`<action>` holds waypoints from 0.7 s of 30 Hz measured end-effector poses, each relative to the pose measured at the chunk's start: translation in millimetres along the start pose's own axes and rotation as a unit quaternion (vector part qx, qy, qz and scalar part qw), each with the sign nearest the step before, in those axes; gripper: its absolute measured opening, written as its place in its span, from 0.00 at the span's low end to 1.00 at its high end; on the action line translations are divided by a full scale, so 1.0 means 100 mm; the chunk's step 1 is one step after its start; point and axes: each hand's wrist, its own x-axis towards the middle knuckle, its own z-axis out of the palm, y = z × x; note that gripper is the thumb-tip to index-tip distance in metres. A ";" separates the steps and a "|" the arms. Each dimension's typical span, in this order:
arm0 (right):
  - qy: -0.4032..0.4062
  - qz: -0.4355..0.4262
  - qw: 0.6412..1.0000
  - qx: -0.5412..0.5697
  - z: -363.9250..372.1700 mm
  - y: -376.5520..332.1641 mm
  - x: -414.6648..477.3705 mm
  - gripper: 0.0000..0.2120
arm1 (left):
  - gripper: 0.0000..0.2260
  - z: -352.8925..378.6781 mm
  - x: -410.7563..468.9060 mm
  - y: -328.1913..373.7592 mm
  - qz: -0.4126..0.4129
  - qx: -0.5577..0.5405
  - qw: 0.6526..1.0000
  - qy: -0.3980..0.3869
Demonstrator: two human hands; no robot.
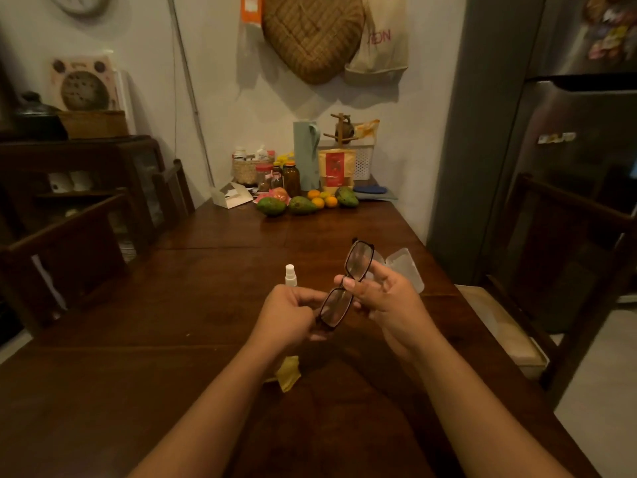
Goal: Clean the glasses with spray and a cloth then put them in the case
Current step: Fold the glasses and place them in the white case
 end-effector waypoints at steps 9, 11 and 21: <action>0.108 0.039 0.965 -0.236 -0.72 -0.44 0.61 0.15 | 0.14 0.52 0.91 0.07 0.066 0.188 0.980 0.015; 0.117 0.048 0.949 -0.289 -0.85 -0.44 0.75 0.08 | 0.16 0.65 1.12 0.07 0.066 0.214 0.974 0.022; 0.127 0.107 0.883 -0.439 -1.20 -0.35 1.30 0.09 | 0.14 0.94 1.70 -0.04 0.034 0.270 0.960 0.059</action>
